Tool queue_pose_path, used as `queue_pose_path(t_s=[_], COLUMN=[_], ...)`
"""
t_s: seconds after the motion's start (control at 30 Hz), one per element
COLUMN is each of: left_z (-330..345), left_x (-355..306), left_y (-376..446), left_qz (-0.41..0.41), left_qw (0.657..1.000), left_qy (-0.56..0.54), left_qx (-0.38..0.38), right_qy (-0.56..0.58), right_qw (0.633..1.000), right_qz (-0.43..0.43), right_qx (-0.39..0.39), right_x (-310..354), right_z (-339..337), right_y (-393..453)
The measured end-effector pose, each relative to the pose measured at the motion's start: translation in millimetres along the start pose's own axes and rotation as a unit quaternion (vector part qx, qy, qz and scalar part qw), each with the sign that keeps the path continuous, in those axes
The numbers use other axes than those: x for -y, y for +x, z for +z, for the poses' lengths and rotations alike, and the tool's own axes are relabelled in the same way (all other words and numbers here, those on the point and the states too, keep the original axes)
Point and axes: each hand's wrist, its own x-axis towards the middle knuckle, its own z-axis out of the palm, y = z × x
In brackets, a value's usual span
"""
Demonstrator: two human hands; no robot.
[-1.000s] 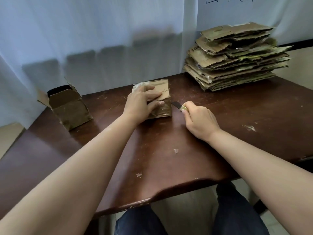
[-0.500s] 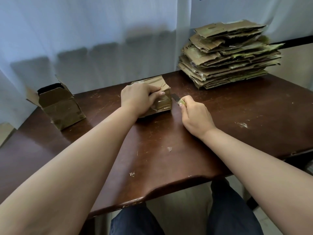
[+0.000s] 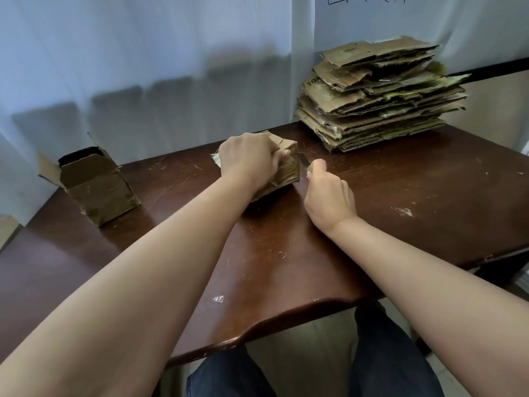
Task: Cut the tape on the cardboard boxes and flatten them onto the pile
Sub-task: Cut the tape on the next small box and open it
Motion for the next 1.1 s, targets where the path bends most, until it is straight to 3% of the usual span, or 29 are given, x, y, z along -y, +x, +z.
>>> queue_pose_path(t_s=[0.47, 0.67, 0.8, 0.93, 1.03, 1.1], left_z=[-9, -5, -6, 5, 3, -1], left_x=[-10, 7, 48, 97, 122, 129], left_y=[10, 0, -14, -40, -52, -56], left_qz=[0.005, 0.02, 0.022, 0.07, 0.094, 0.06], left_qw=[0.999, 1.0, 0.994, 0.965, 0.925, 0.924], left_qy=[0.028, 0.008, -0.103, -0.24, -0.341, -0.338], left_qx=[-0.019, -0.01, 0.028, 0.074, 0.14, 0.167], right_qy=[-0.044, -0.093, -0.109, -0.098, -0.1, -0.086], right_qw=[0.998, 0.993, 0.991, 0.986, 0.987, 0.993], right_qz=[0.015, -0.016, -0.067, -0.133, -0.121, -0.083], right_qx=[0.047, 0.074, 0.042, 0.004, -0.016, -0.009], right_x=[0, -6, -9, -8, -4, -2], right_z=[-5, -6, -4, -8, -12, -10], right_y=[0, -7, -14, -18, -19, -16])
